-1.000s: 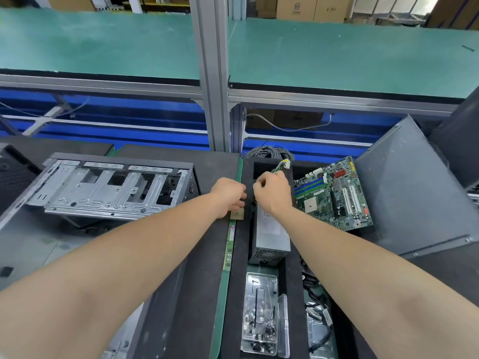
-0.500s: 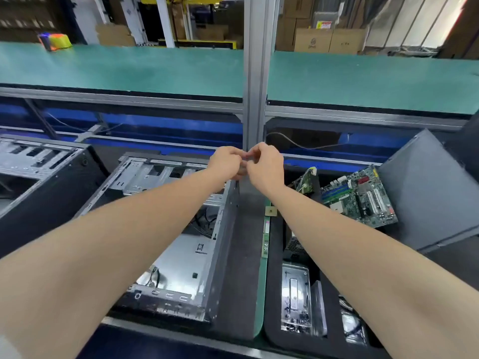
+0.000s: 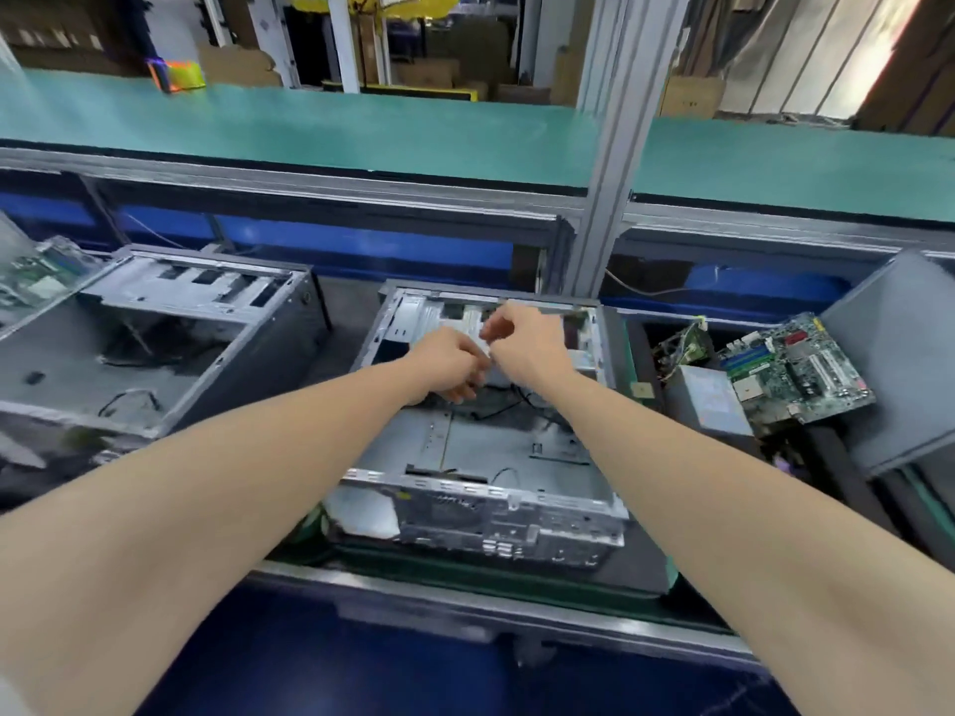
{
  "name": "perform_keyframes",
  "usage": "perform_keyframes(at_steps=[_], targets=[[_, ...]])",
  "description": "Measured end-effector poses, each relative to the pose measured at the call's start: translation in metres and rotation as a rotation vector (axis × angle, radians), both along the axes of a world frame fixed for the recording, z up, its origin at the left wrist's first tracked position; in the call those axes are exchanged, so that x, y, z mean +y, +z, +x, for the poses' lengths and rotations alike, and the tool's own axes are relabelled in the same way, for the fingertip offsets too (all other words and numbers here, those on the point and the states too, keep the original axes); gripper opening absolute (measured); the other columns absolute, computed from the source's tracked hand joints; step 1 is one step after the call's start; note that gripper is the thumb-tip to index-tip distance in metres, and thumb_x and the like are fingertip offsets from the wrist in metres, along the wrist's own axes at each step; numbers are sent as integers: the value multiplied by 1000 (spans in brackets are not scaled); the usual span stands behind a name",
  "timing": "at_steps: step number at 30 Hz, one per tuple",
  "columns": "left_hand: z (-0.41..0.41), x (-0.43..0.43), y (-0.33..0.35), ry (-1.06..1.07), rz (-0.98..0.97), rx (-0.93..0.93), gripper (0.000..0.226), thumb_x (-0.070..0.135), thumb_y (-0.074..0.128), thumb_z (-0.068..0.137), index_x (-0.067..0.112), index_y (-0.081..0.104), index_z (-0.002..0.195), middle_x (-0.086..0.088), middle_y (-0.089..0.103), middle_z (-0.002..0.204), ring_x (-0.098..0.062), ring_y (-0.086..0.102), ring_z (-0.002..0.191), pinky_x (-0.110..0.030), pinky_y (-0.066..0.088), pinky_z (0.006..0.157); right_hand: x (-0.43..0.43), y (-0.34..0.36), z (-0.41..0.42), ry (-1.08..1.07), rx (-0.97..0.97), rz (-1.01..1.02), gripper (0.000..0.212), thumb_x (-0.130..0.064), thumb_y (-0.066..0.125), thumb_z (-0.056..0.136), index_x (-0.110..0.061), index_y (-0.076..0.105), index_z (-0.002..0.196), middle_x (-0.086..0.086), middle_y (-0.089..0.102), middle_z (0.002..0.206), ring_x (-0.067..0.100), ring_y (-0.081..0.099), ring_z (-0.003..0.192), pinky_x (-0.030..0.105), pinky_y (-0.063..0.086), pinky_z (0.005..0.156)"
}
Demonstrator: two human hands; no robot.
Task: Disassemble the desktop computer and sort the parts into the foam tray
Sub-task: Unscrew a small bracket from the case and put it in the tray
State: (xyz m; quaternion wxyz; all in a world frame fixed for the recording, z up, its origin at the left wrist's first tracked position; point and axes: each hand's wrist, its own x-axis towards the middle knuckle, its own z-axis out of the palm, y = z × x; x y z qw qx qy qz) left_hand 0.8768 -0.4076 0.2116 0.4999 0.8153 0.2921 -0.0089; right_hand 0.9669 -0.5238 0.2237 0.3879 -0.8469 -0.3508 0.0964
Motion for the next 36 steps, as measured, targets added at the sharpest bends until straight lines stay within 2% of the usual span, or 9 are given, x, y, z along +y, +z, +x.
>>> perform_keyframes(at_steps=[6, 8, 13, 16, 22, 28, 30, 33, 36], targets=[[-39, 17, -18, -26, 48, 28, 20, 7, 56, 95, 14, 73, 87, -10, 77, 81, -20, 72, 65, -28, 57, 57, 7, -20, -46, 49, 20, -99, 20, -4, 63, 87, -13, 78, 98, 6, 76, 99, 22, 66, 97, 31, 52, 80], [-49, 17, -19, -5, 75, 23, 20, 8, 55, 94, 12, 73, 88, -11, 78, 83, -20, 75, 67, -28, 57, 57, 9, -23, -53, 48, 18, -106, 20, -5, 63, 87, -16, 77, 96, 5, 76, 97, 21, 65, 95, 29, 47, 76], [-76, 11, -18, 94, 145, -26, 23, 2, 51, 90, 12, 72, 88, -14, 76, 87, -20, 72, 64, -29, 59, 55, 19, -28, -74, 73, 21, -87, 21, -8, 64, 87, -16, 79, 99, 3, 75, 100, 19, 64, 97, 29, 45, 79], [-93, 4, -17, 194, 175, -54, 22, 4, 54, 90, 16, 72, 91, -7, 74, 87, -15, 71, 60, -27, 58, 51, 22, -32, -88, 78, 46, -63, 20, -10, 64, 88, -16, 78, 101, -1, 74, 99, 17, 62, 95, 28, 44, 78], [-123, -6, -17, 312, 271, -124, 25, 4, 54, 88, 15, 74, 100, -7, 74, 84, -23, 75, 66, -38, 64, 59, 27, -37, -111, 102, 55, -9, 21, -9, 61, 89, -16, 78, 100, -3, 71, 97, 16, 60, 95, 28, 42, 77], [-150, 5, -11, 383, 314, -237, 31, 0, 53, 81, 18, 75, 91, -2, 73, 78, -19, 69, 62, -26, 56, 50, 40, -37, -141, 114, 57, 31, 18, -11, 61, 91, -17, 76, 100, -1, 72, 98, 16, 59, 91, 27, 40, 76], [-158, 21, -7, 389, 350, -227, 33, 2, 52, 84, 21, 77, 94, 1, 74, 85, -14, 67, 72, -23, 53, 60, 49, -34, -147, 117, 48, 23, 17, -13, 62, 93, -18, 76, 101, -2, 72, 102, 14, 59, 93, 26, 40, 77], [-171, 54, -6, 410, 335, -202, 41, -2, 44, 85, 19, 76, 99, 1, 75, 101, -22, 68, 92, -34, 58, 84, 65, -28, -158, 98, 32, 42, 14, -14, 62, 95, -18, 74, 100, -5, 70, 96, 13, 58, 91, 24, 39, 78], [-186, 86, -10, 355, 293, -146, 43, -7, 41, 88, 20, 73, 98, -3, 73, 105, -28, 71, 91, -42, 62, 82, 83, -23, -173, 54, 17, 73, 14, -12, 62, 93, -18, 74, 97, -6, 68, 92, 14, 61, 89, 24, 42, 79]])
